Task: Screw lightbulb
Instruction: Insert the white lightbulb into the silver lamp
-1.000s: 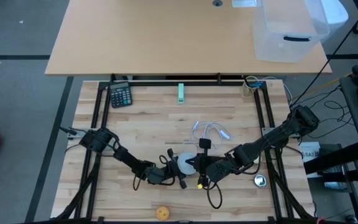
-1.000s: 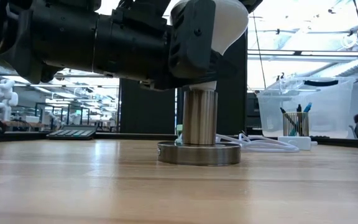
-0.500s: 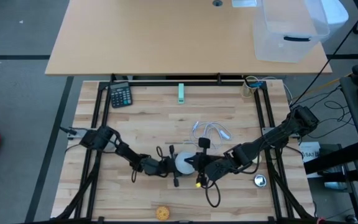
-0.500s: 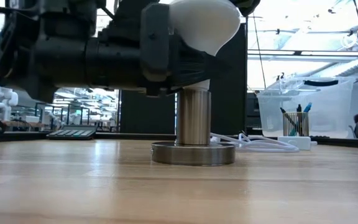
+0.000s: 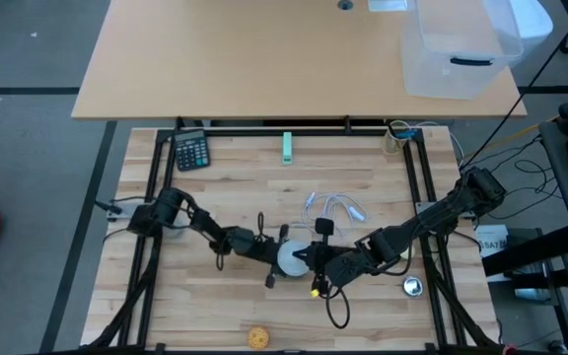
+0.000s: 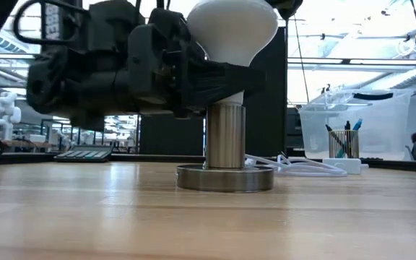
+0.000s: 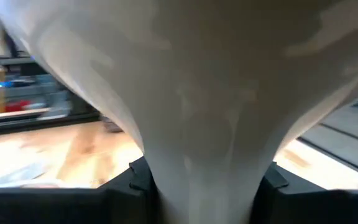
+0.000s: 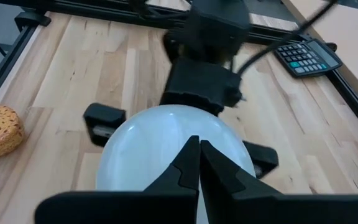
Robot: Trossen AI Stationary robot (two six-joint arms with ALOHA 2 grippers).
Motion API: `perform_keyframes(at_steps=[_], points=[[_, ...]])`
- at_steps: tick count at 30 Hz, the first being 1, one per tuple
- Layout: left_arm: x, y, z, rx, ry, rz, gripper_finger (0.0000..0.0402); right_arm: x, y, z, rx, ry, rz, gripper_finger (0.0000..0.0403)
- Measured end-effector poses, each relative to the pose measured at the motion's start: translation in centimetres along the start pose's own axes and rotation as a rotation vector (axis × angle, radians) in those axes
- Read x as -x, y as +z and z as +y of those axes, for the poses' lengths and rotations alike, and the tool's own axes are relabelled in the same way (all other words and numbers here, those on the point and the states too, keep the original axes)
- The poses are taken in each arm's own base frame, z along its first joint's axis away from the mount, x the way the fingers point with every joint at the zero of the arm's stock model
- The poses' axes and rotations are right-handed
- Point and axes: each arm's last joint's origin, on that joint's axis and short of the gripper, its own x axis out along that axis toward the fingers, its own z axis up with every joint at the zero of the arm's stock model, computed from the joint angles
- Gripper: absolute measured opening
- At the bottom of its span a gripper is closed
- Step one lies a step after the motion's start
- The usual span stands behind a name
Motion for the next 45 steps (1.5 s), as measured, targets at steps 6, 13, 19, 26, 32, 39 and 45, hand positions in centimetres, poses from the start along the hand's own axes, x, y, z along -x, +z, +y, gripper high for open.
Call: perform_keyframes(at_steps=[6, 13, 19, 26, 32, 39, 45], points=[[0.5, -0.2, 2.1, 0.028, -0.199, 0.003, 0.0148, 0.0, 0.0, 0.0, -0.012, 0.003, -0.004, 0.0000], [1.0, -0.4, 3.7, 0.045, -0.298, 0.006, 0.0149, 0.0, 0.1, 0.0, -0.023, 0.017, -0.006, 0.0000], [0.9, -0.4, 3.1, 0.063, -0.214, 0.008, 0.0149, 0.0, 0.0, 0.1, -0.021, 0.021, 0.002, 0.0000], [0.4, -0.4, 1.7, 0.046, -0.095, 0.019, 0.0185, 0.0, 0.0, 0.1, -0.021, 0.026, 0.001, 0.0000], [0.3, -0.6, 0.6, 0.030, 0.037, 0.036, 0.0243, 0.1, 0.0, 0.2, -0.014, 0.031, 0.004, 0.0000], [0.1, -0.4, -1.3, -0.004, 0.228, 0.040, 0.0265, 0.1, 0.0, 0.1, -0.008, 0.029, 0.008, 0.0000], [0.0, 0.3, -3.2, -0.062, 0.370, 0.010, 0.0266, 0.0, 0.0, 0.0, -0.007, 0.026, 0.002, 0.0000]])
